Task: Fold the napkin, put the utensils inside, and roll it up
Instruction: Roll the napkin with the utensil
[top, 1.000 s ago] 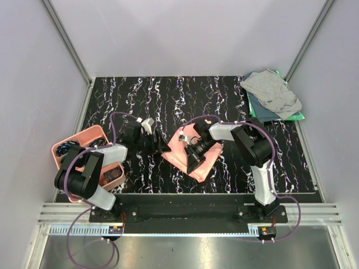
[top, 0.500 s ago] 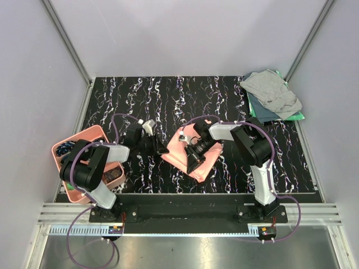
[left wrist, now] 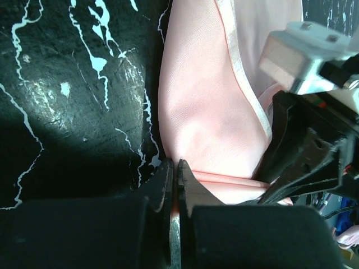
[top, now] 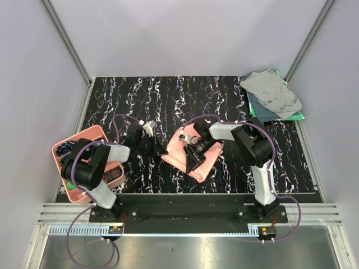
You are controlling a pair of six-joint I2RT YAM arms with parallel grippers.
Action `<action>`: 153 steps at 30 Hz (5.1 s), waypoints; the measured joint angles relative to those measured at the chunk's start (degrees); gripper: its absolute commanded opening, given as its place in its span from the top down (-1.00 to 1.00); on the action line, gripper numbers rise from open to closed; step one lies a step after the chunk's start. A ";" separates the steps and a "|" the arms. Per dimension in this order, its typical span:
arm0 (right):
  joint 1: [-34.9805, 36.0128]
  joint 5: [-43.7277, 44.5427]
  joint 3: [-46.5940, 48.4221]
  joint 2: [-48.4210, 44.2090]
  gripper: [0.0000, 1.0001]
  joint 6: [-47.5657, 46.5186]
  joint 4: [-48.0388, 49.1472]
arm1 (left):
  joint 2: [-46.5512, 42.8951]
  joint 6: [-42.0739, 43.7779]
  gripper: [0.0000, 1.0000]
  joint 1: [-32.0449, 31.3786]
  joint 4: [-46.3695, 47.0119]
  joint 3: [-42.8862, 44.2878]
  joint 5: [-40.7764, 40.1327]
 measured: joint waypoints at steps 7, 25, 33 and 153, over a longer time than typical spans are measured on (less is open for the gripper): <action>0.00 9.01 -1.42 -10.86 -0.11 3.28 -0.37 | -0.87 0.55 1.00 0.00 -5.70 1.73 -1.03; 19.39 47.34 -9.64 -27.10 -0.41 14.45 0.48 | -1.14 0.57 1.00 0.00 -16.09 6.10 -3.82; 20.48 49.99 -9.64 -21.99 0.05 13.94 0.44 | -1.14 0.57 1.00 0.00 -16.65 6.47 -4.09; 19.67 34.51 -7.72 -13.27 0.50 6.62 27.17 | -11.17 -1.62 -0.40 2.23 -22.86 5.03 -7.15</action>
